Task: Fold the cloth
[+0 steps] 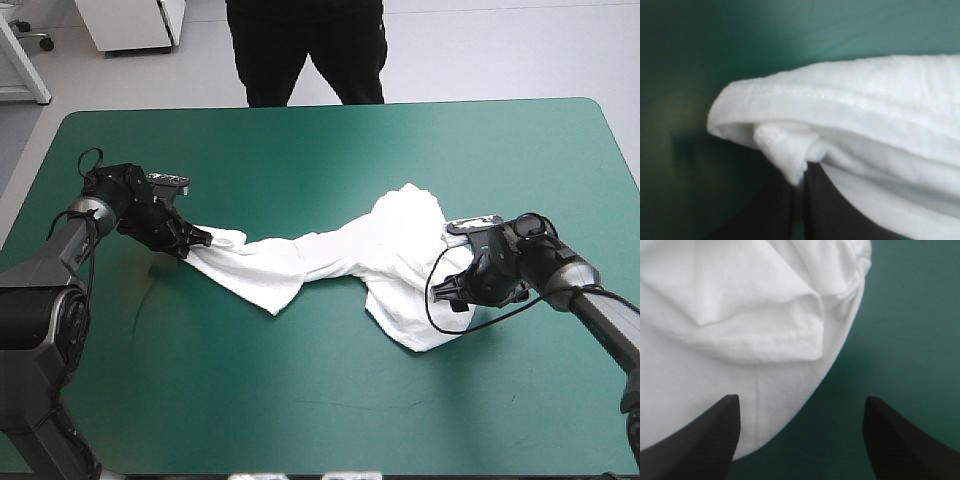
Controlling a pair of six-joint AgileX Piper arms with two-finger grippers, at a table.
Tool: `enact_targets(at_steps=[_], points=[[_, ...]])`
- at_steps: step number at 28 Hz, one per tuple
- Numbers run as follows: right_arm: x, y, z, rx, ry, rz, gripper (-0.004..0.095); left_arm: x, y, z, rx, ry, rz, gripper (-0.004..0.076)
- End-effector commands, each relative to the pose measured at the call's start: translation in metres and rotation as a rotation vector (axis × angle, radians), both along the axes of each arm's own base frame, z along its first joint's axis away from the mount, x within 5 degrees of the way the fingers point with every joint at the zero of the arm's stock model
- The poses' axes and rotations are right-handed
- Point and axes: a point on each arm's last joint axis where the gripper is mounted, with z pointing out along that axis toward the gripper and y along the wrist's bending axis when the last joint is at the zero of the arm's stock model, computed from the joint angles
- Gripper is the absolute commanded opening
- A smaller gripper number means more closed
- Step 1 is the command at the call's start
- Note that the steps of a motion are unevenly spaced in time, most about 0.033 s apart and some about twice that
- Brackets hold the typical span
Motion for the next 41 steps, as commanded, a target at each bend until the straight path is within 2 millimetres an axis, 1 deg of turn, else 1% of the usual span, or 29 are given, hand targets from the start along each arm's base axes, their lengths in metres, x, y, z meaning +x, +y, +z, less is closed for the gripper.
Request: enact_targets(at_steps=[1,3,5,8,9,11,12,13,14,16,17,19,20,22,25,27,29,31,33,34,36,37,38,39,40,41], points=[[0.010,0.001,0.001,0.016,-0.044,0.001,0.0646,-0.002,-0.001,0.021,-0.005,-0.046,0.000,-0.0009],[0.013,0.002,-0.007,0.009,-0.021,0.001,0.0612,-0.002,-0.001,0.021,-0.005,-0.046,0.000,-0.0009],[0.017,0.003,-0.017,-0.001,0.012,0.002,0.0538,-0.002,-0.001,0.021,-0.005,-0.046,0.000,-0.0009],[0.020,0.005,-0.030,-0.007,0.055,0.011,0.0390,-0.002,-0.001,0.021,-0.005,-0.044,-0.001,-0.0009],[0.022,0.006,-0.036,-0.007,0.076,0.016,0.0310,-0.002,-0.001,0.021,-0.005,-0.044,-0.001,-0.0009],[0.023,0.008,-0.044,-0.009,0.105,0.020,0.0188,-0.002,-0.001,0.021,-0.005,-0.044,-0.001,-0.0009],[0.024,0.008,-0.049,-0.009,0.125,0.025,0.0088,-0.002,-0.001,0.021,-0.005,-0.044,-0.001,-0.0009],[0.024,0.010,-0.052,-0.001,0.136,0.028,0.0018,-0.002,-0.001,0.021,-0.005,-0.044,-0.001,-0.0009],[0.024,0.011,-0.054,0.005,0.145,0.032,-0.0013,-0.002,-0.001,0.021,-0.005,-0.044,-0.001,-0.0009],[0.024,0.011,-0.053,0.011,0.140,0.036,-0.0017,-0.002,-0.001,0.022,-0.009,-0.046,0.001,-0.0009],[0.025,0.011,-0.051,0.013,0.132,0.036,-0.0017,-0.003,-0.001,0.024,-0.016,-0.053,0.004,-0.0009],[0.026,0.011,-0.038,0.012,0.109,0.048,-0.0017,-0.005,-0.003,0.035,-0.039,-0.067,0.008,-0.0009],[0.027,0.010,-0.028,0.010,0.088,0.052,-0.0017,-0.008,-0.004,0.043,-0.043,-0.081,0.007,-0.0009],[0.028,0.009,-0.001,0.011,0.027,0.060,-0.0017,-0.015,-0.004,0.063,-0.048,-0.108,0.004,-0.0009],[0.025,0.003,0.054,-0.027,-0.101,0.078,-0.0017,-0.028,-0.005,0.106,-0.055,-0.202,0.008,-0.0009],[0.017,-0.004,0.100,-0.050,-0.210,0.075,-0.0017,-0.040,-0.005,0.141,-0.066,-0.300,0.024,-0.0009],[0.003,-0.014,0.148,-0.075,-0.337,0.059,-0.0017,-0.055,-0.005,0.178,-0.076,-0.404,0.039,-0.0009],[-0.016,-0.024,0.200,-0.069,-0.517,0.017,-0.0017,-0.074,-0.005,0.214,-0.086,-0.518,0.045,-0.0009],[-0.037,-0.034,0.249,-0.051,-0.696,-0.015,-0.0017,-0.092,-0.006,0.246,-0.106,-0.621,0.058,-0.0009],[-0.060,-0.041,0.288,-0.018,-0.838,-0.035,-0.0017,-0.111,-0.008,0.277,-0.143,-0.726,0.051,-0.0009],[-0.084,-0.049,0.322,0.022,-0.968,-0.054,-0.0017,-0.133,-0.011,0.308,-0.184,-0.837,0.039,-0.0009],[-0.094,-0.052,0.332,0.034,-1.012,-0.055,-0.0017,-0.145,-0.013,0.323,-0.205,-0.891,0.030,-0.0009],[-0.113,-0.056,0.350,0.064,-1.086,-0.049,-0.0017,-0.162,-0.015,0.342,-0.235,-0.968,0.018,-0.0009],[-0.126,-0.059,0.359,0.088,-1.127,-0.045,-0.0017,-0.179,-0.015,0.358,-0.244,-1.035,0.011,-0.0009],[-0.137,-0.061,0.364,0.110,-1.156,-0.044,-0.0017,-0.190,-0.015,0.368,-0.250,-1.075,0.011,-0.0009],[-0.155,-0.064,0.370,0.150,-1.192,-0.035,-0.0017,-0.210,-0.015,0.380,-0.255,-1.126,0.006,-0.0009]])
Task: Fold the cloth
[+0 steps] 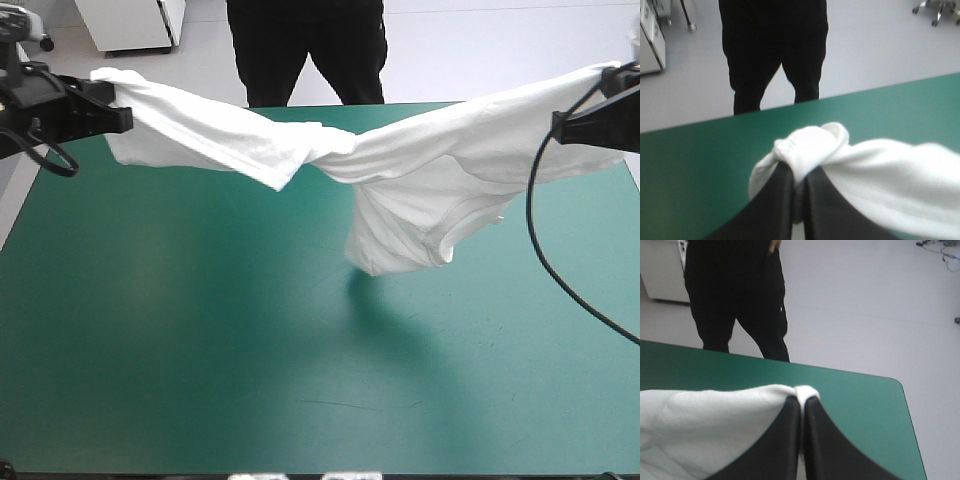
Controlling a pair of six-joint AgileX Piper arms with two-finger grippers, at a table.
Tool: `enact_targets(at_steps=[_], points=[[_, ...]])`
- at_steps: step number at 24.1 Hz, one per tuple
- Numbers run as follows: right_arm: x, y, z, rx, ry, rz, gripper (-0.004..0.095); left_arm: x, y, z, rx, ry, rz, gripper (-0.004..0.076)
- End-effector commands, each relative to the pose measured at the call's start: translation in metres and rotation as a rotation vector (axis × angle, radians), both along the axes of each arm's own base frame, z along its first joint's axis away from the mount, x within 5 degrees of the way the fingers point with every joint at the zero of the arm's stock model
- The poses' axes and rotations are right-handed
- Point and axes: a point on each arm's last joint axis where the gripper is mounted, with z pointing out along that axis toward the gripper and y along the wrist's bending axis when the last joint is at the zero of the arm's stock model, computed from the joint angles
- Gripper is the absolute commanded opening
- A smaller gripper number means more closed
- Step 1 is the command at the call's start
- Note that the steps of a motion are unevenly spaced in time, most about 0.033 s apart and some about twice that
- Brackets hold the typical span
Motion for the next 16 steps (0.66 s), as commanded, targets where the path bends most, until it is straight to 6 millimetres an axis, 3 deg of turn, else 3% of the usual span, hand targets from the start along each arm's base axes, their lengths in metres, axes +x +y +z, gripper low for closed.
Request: enact_targets(at_steps=[1,3,7,13,16], points=[[-0.045,-0.010,0.023,0.043,-0.169,0.048,-0.0017,-0.055,-0.001,0.040,-0.042,-0.212,-0.003,-0.0009],[-0.075,-0.016,0.030,0.081,-0.237,0.084,-0.0017,-0.088,-0.001,0.048,-0.044,-0.261,-0.004,-0.0009],[-0.106,-0.023,0.036,0.104,-0.327,0.108,-0.0017,-0.125,-0.001,0.056,-0.058,-0.332,-0.002,-0.0009],[-0.123,-0.020,0.037,0.151,-0.351,0.195,-0.0017,-0.152,-0.001,0.055,-0.061,-0.339,0.001,-0.0009],[-0.120,-0.013,0.034,0.166,-0.330,0.256,-0.0017,-0.149,0.000,0.049,-0.049,-0.293,0.014,-0.0009]])
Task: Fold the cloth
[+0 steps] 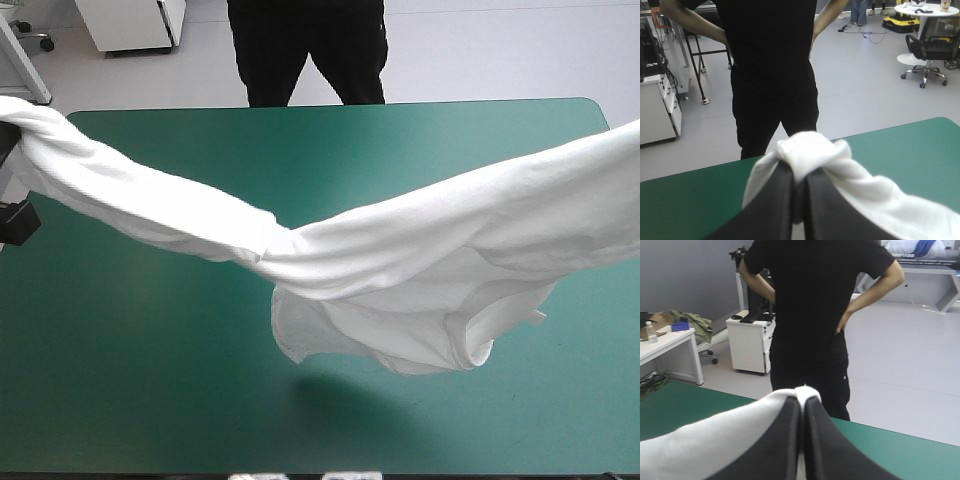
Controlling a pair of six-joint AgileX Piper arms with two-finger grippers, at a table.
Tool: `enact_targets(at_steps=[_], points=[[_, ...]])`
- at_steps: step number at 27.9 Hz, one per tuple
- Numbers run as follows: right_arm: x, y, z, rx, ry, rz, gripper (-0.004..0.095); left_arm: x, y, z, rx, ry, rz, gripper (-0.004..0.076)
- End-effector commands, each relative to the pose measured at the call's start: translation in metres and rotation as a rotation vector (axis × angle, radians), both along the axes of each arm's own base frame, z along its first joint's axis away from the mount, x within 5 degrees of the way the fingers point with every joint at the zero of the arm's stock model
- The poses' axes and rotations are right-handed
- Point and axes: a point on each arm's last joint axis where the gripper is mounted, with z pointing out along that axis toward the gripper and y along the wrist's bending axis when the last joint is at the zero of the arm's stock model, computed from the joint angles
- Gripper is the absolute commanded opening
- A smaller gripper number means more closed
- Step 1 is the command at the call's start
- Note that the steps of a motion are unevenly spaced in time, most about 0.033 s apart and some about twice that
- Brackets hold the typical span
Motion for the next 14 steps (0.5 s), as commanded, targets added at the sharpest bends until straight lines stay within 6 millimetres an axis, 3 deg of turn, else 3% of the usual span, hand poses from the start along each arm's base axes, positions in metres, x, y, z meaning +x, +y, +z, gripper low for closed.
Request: enact_targets(at_steps=[1,6,9,13,14], points=[[0.007,0.005,0.005,0.026,-0.059,0.031,-0.0017,0.006,0.002,0.001,-0.025,-0.023,0.024,-0.0009],[0.045,0.017,-0.024,-0.020,0.090,0.026,-0.0017,0.033,0.003,-0.024,-0.013,0.112,0.041,-0.0009],[0.079,0.027,-0.050,-0.050,0.224,0.026,-0.0017,0.064,0.003,-0.046,-0.010,0.233,0.041,-0.0009],[0.134,0.044,-0.087,-0.096,0.364,0.017,-0.0017,0.116,0.004,-0.072,-0.015,0.346,0.049,-0.0009],[0.166,0.052,-0.103,-0.123,0.407,0.007,-0.0017,0.149,0.004,-0.084,-0.013,0.380,0.050,-0.0009]])
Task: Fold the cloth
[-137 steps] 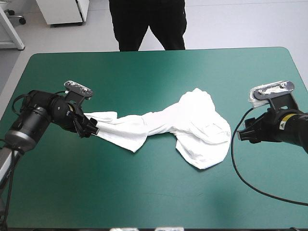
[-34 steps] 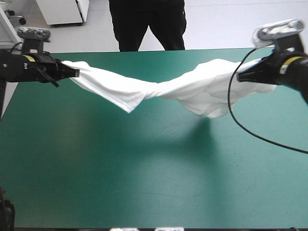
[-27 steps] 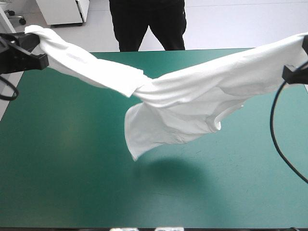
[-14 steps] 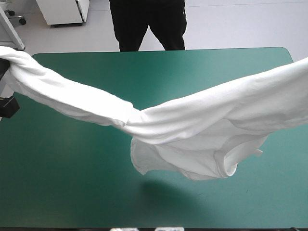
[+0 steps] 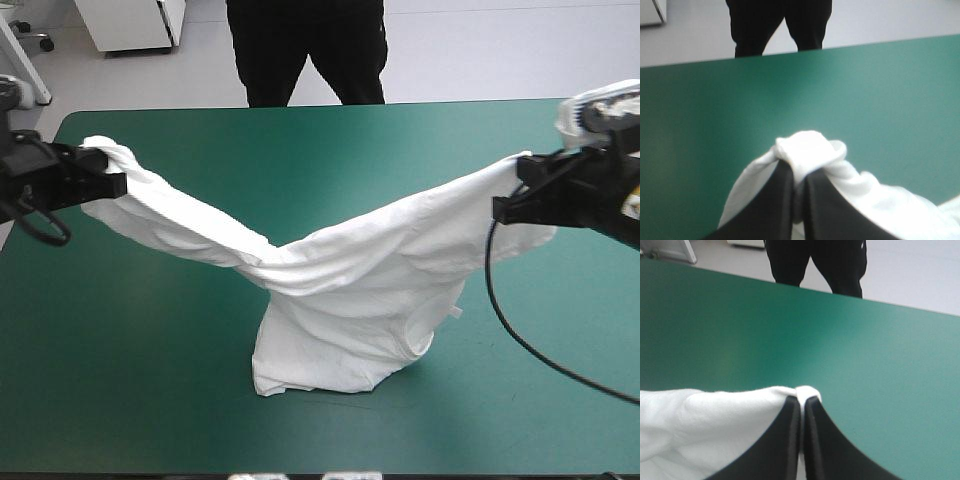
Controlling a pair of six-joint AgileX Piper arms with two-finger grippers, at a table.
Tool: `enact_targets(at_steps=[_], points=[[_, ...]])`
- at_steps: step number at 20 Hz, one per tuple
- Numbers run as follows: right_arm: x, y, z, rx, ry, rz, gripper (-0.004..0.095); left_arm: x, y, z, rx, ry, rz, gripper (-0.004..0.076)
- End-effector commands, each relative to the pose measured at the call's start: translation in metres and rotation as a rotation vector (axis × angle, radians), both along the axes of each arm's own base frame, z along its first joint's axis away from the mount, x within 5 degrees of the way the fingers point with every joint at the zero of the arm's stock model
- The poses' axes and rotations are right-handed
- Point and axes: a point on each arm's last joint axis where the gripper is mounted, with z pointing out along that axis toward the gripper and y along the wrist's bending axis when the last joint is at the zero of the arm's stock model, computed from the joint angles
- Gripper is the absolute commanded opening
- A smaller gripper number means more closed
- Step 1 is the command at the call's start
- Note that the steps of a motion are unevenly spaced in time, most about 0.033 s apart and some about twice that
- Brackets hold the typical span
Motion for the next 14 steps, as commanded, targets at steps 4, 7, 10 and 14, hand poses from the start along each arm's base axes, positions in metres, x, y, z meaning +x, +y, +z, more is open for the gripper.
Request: enact_targets(at_steps=[4,7,10,14], points=[[0.127,0.031,-0.055,-0.111,0.017,-0.043,-0.0017,0.126,0.001,-0.048,-0.048,0.005,0.040,-0.0009],[0.181,0.047,-0.090,-0.141,0.099,-0.039,-0.0017,0.183,0.000,-0.094,-0.084,0.082,0.056,-0.0009],[0.214,0.057,-0.110,-0.159,0.139,-0.037,-0.0017,0.213,-0.003,-0.132,-0.121,0.180,0.048,-0.0008],[0.240,0.059,-0.138,-0.231,0.210,-0.053,0.0088,0.228,-0.011,-0.161,-0.114,0.269,-0.066,0.0047]])
